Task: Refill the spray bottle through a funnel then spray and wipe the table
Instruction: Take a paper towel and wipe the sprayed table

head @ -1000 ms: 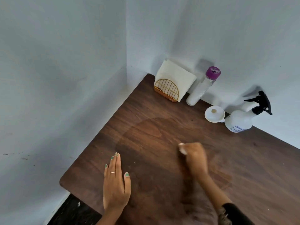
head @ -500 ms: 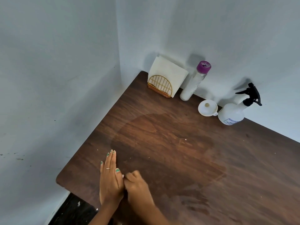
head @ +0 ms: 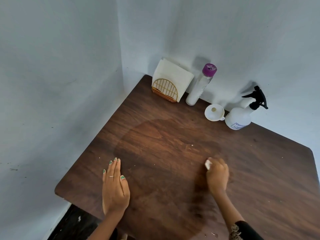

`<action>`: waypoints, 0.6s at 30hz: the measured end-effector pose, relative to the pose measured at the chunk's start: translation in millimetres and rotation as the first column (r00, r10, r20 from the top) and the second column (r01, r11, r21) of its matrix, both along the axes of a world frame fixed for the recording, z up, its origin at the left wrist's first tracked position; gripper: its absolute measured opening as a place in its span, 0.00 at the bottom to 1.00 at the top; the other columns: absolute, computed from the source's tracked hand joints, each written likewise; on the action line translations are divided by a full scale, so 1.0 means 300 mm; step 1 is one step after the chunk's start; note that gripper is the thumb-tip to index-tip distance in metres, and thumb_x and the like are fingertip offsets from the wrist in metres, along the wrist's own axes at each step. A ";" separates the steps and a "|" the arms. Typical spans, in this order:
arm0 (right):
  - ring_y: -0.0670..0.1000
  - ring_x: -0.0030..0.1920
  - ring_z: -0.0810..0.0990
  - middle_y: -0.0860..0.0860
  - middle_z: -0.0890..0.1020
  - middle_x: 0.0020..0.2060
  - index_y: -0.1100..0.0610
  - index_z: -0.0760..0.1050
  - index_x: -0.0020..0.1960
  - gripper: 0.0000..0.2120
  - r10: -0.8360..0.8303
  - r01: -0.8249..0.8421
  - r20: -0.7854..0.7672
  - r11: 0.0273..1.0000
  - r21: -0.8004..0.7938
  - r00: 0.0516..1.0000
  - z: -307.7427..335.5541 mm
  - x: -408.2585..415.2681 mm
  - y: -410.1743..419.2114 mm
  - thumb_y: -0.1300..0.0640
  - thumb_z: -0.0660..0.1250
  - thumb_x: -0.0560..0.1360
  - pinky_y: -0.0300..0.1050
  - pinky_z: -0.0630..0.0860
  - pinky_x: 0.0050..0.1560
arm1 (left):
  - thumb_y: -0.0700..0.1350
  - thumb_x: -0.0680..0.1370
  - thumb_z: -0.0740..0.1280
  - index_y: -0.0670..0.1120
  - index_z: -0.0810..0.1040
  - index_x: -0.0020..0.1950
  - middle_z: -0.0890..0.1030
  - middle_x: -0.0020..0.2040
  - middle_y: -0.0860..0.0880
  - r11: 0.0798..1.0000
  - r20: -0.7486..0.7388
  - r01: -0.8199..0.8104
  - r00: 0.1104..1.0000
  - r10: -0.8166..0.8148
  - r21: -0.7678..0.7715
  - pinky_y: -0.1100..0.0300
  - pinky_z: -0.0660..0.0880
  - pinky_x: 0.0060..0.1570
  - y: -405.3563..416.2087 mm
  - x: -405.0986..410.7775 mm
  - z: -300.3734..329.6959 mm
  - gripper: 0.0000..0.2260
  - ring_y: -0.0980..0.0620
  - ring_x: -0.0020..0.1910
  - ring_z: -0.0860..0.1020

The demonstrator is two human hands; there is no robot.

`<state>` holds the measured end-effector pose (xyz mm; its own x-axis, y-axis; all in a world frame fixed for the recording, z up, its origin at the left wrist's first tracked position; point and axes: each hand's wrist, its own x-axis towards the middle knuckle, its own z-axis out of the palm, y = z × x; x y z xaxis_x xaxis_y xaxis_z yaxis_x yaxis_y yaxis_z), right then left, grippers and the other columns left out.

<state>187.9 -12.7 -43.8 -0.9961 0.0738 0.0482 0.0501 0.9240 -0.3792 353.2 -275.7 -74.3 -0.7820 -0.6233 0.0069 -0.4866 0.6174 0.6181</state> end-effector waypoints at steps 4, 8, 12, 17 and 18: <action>0.48 0.41 0.71 0.49 0.77 0.38 0.53 0.78 0.41 0.12 0.362 -0.355 0.033 0.926 -0.125 0.932 -0.036 0.276 -0.241 0.58 0.55 0.71 0.31 0.60 0.41 | 0.49 0.77 0.44 0.41 0.65 0.72 0.67 0.72 0.44 1.000 -0.007 0.001 1.000 -0.001 0.007 0.49 0.54 0.73 0.001 0.003 0.005 0.26 0.47 0.73 0.62; 0.47 0.40 0.70 0.47 0.76 0.37 0.51 0.80 0.43 0.09 0.745 -0.716 0.093 0.663 -0.218 0.661 -0.057 0.534 -0.394 0.55 0.61 0.70 0.37 0.67 0.33 | 0.49 0.76 0.44 0.41 0.63 0.72 0.65 0.73 0.44 1.000 0.009 0.013 1.000 -0.013 0.009 0.49 0.53 0.74 -0.004 0.005 0.001 0.27 0.48 0.74 0.60; 0.35 0.43 0.78 0.48 0.83 0.42 0.57 0.84 0.48 0.09 0.814 -0.666 0.283 0.579 -0.470 0.508 0.002 0.501 -0.407 0.63 0.67 0.73 0.29 0.73 0.47 | 0.49 0.76 0.44 0.41 0.64 0.72 0.66 0.73 0.44 1.000 0.023 0.019 1.000 -0.019 0.004 0.48 0.53 0.74 -0.002 0.002 0.002 0.27 0.47 0.74 0.60; 0.41 0.32 0.79 0.44 0.82 0.28 0.49 0.81 0.35 0.07 0.403 -0.057 0.425 0.776 -0.628 0.811 0.061 0.313 -0.223 0.60 0.68 0.63 0.37 0.74 0.36 | 0.50 0.77 0.44 0.41 0.66 0.71 0.68 0.71 0.43 1.000 0.032 0.015 0.999 -0.015 0.003 0.47 0.56 0.73 0.000 -0.002 0.009 0.27 0.45 0.73 0.63; 0.41 0.31 0.79 0.45 0.81 0.27 0.49 0.79 0.35 0.08 0.345 -0.043 0.451 0.830 -0.556 0.823 0.075 0.275 -0.188 0.62 0.69 0.64 0.37 0.73 0.35 | 0.51 0.77 0.44 0.41 0.66 0.70 0.69 0.71 0.43 1.000 0.037 0.016 0.999 -0.016 0.001 0.46 0.57 0.72 0.001 -0.001 0.011 0.27 0.44 0.72 0.64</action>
<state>270.4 -69.1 -21.4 -0.8505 -0.2615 -0.4564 0.2159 0.6177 -0.7562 352.8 -275.4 -71.0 -0.7915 -0.6107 -0.0223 -0.4991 0.6249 0.6004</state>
